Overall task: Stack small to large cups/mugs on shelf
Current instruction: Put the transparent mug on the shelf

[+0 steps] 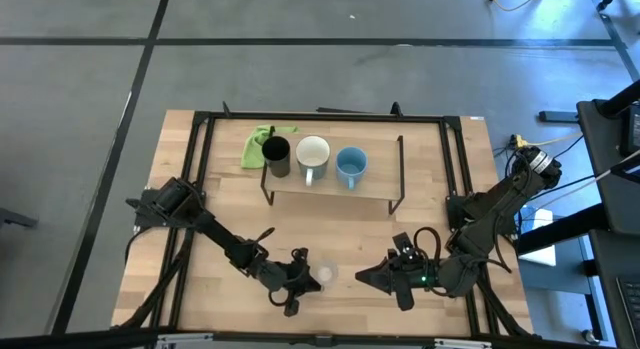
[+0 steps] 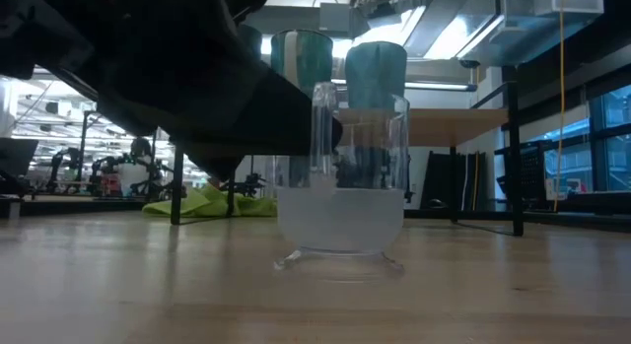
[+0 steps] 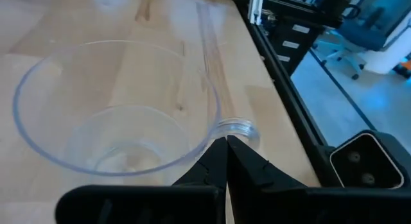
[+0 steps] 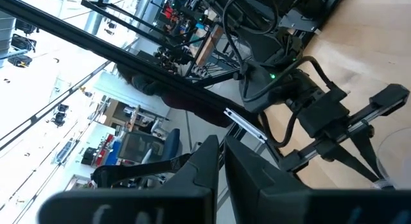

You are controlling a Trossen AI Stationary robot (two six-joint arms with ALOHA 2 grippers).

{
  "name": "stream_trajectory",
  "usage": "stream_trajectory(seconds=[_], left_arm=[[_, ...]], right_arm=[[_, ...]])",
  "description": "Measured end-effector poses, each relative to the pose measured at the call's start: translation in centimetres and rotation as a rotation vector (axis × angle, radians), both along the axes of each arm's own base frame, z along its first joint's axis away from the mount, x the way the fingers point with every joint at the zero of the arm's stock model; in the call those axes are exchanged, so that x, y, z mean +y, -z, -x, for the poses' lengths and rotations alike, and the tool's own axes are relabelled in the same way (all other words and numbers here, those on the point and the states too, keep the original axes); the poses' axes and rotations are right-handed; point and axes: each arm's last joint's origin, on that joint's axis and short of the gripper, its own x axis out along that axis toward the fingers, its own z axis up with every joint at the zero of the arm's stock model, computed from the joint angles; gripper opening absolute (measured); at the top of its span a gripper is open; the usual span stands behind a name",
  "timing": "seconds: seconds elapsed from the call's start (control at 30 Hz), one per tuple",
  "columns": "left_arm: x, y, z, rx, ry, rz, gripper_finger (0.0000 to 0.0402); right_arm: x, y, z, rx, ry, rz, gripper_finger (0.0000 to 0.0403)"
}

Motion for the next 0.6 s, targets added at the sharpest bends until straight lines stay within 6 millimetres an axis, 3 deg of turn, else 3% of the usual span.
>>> stream_trajectory(seconds=[0.3,0.6], left_arm=[[-0.9,0.2,0.6,0.024,0.031,0.009,0.0001],[-1.0,0.4,0.9,0.030,-0.040,-0.008,0.0033]], right_arm=[[0.0,0.0,0.0,0.000,0.000,0.000,0.0028],[0.0,0.0,0.0,0.000,-0.003,-0.001,0.0028]])
